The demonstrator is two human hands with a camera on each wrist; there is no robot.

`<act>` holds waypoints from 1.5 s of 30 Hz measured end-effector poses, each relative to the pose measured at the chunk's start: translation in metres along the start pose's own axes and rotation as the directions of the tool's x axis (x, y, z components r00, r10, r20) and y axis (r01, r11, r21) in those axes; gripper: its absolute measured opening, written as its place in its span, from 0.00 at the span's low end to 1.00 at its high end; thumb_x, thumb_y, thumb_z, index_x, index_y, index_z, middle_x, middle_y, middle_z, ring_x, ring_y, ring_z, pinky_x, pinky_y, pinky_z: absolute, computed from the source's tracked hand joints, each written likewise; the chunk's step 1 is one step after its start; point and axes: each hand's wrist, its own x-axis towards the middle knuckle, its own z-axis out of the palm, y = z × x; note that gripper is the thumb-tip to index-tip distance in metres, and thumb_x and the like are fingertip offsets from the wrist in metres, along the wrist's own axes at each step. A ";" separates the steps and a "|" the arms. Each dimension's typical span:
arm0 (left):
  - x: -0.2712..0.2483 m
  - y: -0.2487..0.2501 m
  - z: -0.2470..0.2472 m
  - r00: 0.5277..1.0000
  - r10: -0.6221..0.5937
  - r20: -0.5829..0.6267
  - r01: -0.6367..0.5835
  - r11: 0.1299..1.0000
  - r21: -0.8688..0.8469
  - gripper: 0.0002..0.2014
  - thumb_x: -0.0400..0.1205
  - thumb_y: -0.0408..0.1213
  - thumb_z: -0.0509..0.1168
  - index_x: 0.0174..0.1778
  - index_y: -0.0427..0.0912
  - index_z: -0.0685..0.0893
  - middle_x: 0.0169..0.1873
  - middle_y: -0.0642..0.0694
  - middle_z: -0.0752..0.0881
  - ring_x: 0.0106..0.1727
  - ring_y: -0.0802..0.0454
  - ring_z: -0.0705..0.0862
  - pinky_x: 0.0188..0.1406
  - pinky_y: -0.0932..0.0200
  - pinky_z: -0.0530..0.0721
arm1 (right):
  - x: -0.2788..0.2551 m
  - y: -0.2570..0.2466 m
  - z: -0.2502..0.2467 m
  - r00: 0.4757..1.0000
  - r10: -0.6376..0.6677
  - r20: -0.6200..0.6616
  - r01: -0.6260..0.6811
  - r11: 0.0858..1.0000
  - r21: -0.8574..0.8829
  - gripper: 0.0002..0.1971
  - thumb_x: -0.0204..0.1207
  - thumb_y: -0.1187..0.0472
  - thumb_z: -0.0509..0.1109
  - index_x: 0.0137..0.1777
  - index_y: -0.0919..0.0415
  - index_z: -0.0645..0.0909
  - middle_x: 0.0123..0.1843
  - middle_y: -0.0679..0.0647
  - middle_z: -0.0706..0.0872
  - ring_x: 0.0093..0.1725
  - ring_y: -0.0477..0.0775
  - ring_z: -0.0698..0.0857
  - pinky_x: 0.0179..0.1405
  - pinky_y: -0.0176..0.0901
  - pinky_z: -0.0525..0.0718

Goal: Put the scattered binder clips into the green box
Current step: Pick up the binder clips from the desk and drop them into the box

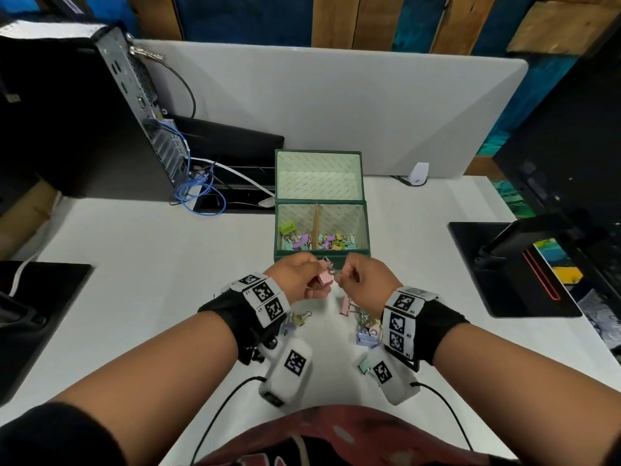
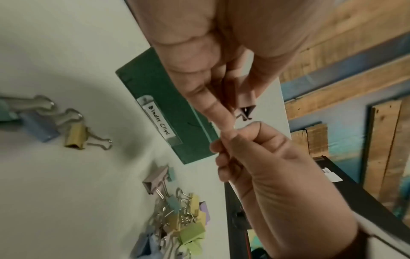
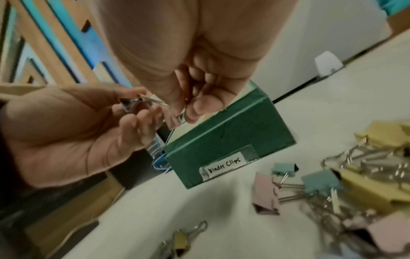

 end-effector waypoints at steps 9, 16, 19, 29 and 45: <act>-0.002 0.013 -0.010 0.997 -0.040 0.065 0.052 0.983 -0.178 0.12 0.84 0.24 0.52 0.37 0.36 0.75 0.37 0.38 0.82 0.36 0.49 0.82 0.28 0.65 0.86 | 0.006 0.009 -0.009 0.993 0.101 -0.060 -0.076 0.943 0.322 0.11 0.78 0.65 0.65 0.35 0.52 0.76 0.36 0.54 0.87 0.36 0.50 0.84 0.46 0.51 0.86; 0.005 0.002 -0.016 1.000 0.009 0.014 -0.012 0.970 0.241 0.11 0.83 0.32 0.59 0.35 0.45 0.79 0.32 0.45 0.82 0.25 0.59 0.81 0.25 0.69 0.83 | 0.016 0.017 -0.022 0.976 0.199 -0.083 -0.164 0.936 0.312 0.08 0.76 0.64 0.65 0.37 0.55 0.82 0.37 0.52 0.85 0.36 0.48 0.80 0.35 0.36 0.77; 0.007 0.003 -0.028 0.994 0.083 -0.071 -0.059 0.954 0.296 0.09 0.83 0.34 0.60 0.37 0.46 0.80 0.32 0.45 0.82 0.26 0.56 0.81 0.27 0.66 0.83 | 0.023 0.014 -0.021 0.972 0.232 -0.018 -0.215 0.923 0.319 0.11 0.75 0.68 0.64 0.34 0.56 0.81 0.33 0.53 0.84 0.31 0.48 0.79 0.29 0.35 0.79; 0.014 0.029 -0.063 0.933 0.169 -0.317 -0.169 0.985 0.027 0.11 0.83 0.27 0.59 0.36 0.42 0.76 0.31 0.41 0.81 0.15 0.61 0.80 0.20 0.70 0.84 | 0.072 -0.022 -0.014 0.986 0.161 0.045 -0.167 0.939 0.301 0.08 0.74 0.68 0.68 0.49 0.58 0.84 0.46 0.54 0.87 0.41 0.49 0.86 0.41 0.26 0.84; 0.030 0.032 -0.051 0.914 0.360 -0.189 -0.174 0.767 0.617 0.22 0.76 0.40 0.69 0.67 0.50 0.75 0.57 0.50 0.75 0.55 0.52 0.79 0.54 0.59 0.77 | 0.018 0.050 -0.024 0.974 0.125 0.189 -0.116 0.992 -0.059 0.13 0.76 0.66 0.60 0.47 0.48 0.83 0.42 0.42 0.82 0.39 0.40 0.79 0.38 0.27 0.75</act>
